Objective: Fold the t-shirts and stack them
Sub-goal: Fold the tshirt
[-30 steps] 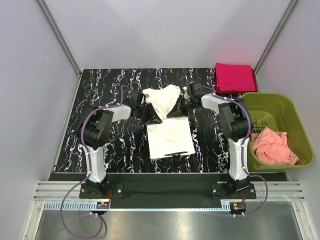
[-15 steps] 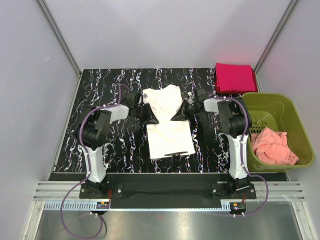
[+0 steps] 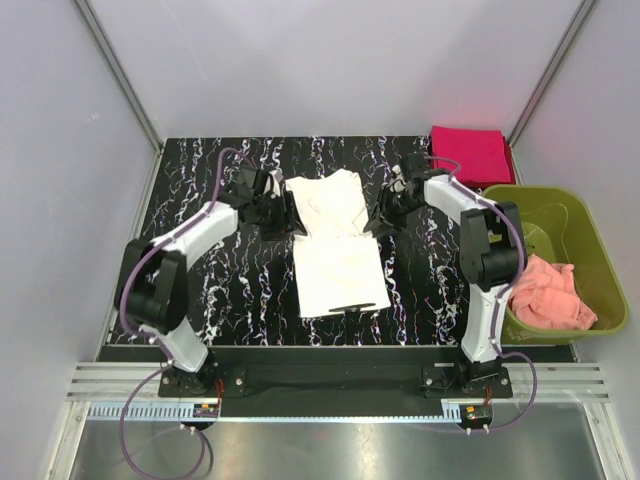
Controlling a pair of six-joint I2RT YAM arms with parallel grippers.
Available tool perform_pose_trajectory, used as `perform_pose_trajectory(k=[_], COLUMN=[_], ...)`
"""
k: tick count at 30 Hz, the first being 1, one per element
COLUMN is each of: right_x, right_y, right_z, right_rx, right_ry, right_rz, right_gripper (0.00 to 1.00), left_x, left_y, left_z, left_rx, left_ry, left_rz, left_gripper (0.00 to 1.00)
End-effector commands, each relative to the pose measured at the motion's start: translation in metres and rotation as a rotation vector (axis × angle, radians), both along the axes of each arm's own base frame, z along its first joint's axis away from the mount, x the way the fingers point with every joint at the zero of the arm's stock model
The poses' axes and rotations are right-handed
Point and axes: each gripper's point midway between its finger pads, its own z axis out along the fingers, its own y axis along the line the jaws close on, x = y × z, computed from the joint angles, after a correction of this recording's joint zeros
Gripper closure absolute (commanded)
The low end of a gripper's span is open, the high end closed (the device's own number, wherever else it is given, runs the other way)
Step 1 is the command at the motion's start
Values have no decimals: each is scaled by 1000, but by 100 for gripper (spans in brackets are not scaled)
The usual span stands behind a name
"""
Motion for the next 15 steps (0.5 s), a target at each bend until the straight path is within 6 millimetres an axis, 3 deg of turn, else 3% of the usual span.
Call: perform_pose_trajectory(k=[1,2,3,5,6,7,9,10,15], right_x=[-33,-43,-54,-86,-95,-115,-126,-142,-171], right_y=[-25,-28,-32,-38,-39,-43,-42,-44,-40], right_z=[28,28,38,28,38,26,34,23,11], right_rx=[-111,-124,-126,-131,-116,-119,-86,-87,-4], right_ry=[12,31,26,92,68,117,89,128,155], right_rz=[18,17,14,15,9,3,-31,-41,-124], right_gripper=[54,38,33,23,21,20,20,21,32], left_x=[-28,-40,-64,-94,-118,-129,-145,-147,-147], left_y=[24,24,27,19,20,15,14,12,10], left_z=[26,22,4,-2,-22,-22,-36,-34,-38], left_rx=[75,62,67,26,19,-10,-50,-73,-132], left_ry=[-5,32,106,186,260,272,338,335,336], left_rz=[40,68,73,126,148,165,258,278,448], left_gripper=[36,34,34,33,34,37,42,43,50])
